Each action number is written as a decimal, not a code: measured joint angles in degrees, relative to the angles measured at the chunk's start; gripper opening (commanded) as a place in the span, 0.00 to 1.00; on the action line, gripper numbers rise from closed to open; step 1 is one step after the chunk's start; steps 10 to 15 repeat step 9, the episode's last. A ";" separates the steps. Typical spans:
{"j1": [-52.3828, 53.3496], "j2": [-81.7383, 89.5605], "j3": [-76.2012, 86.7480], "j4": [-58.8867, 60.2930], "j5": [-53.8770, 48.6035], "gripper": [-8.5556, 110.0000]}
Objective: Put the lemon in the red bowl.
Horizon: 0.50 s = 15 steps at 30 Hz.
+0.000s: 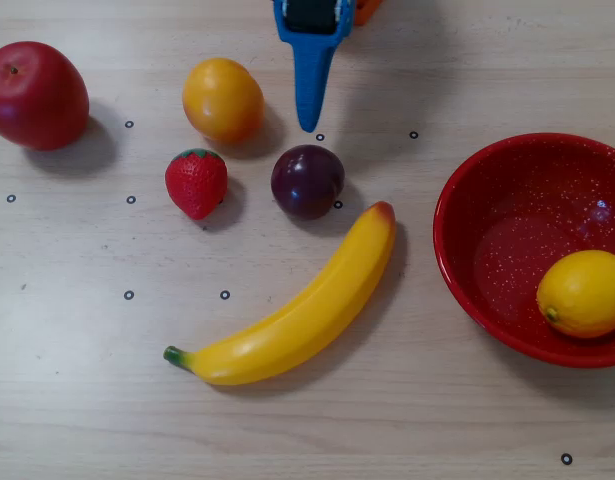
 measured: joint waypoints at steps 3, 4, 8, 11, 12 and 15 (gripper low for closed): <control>0.44 0.00 0.00 0.00 0.00 0.07; 0.53 0.00 0.00 0.00 0.00 0.07; 0.35 0.00 0.00 0.00 0.00 0.07; 0.35 0.00 0.00 0.00 0.00 0.07; 0.35 0.00 0.00 0.00 0.00 0.07; 0.35 0.00 0.00 0.00 0.00 0.07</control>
